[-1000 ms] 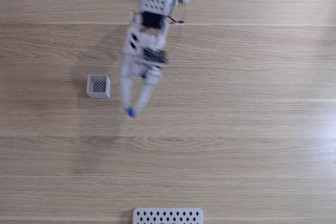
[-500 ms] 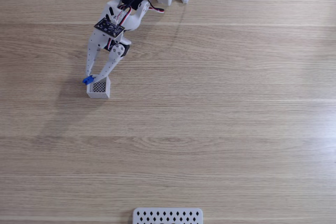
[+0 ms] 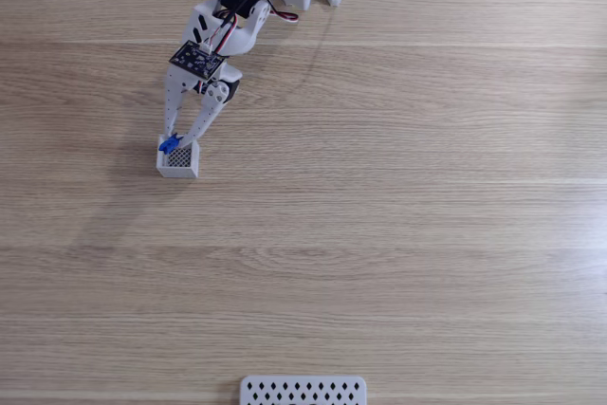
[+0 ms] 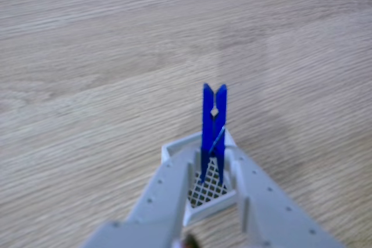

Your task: Grasp a peg and put it in the crate.

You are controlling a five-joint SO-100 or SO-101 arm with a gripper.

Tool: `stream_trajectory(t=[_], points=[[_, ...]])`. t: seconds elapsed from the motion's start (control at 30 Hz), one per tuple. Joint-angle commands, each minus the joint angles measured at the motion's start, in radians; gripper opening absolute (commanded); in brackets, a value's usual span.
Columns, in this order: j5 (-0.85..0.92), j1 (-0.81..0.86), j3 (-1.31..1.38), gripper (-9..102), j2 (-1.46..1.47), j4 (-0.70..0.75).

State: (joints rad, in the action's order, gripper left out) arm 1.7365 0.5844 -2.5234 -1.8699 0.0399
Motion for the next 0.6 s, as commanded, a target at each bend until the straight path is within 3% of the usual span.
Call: stream_trajectory(t=[0.0,0.43,0.57], points=[[-0.005,0.000,0.107,0,-0.034,0.002],[-0.005,0.000,0.172,1,0.037,0.011],[-0.005,0.000,0.149,10,0.031,0.008]])
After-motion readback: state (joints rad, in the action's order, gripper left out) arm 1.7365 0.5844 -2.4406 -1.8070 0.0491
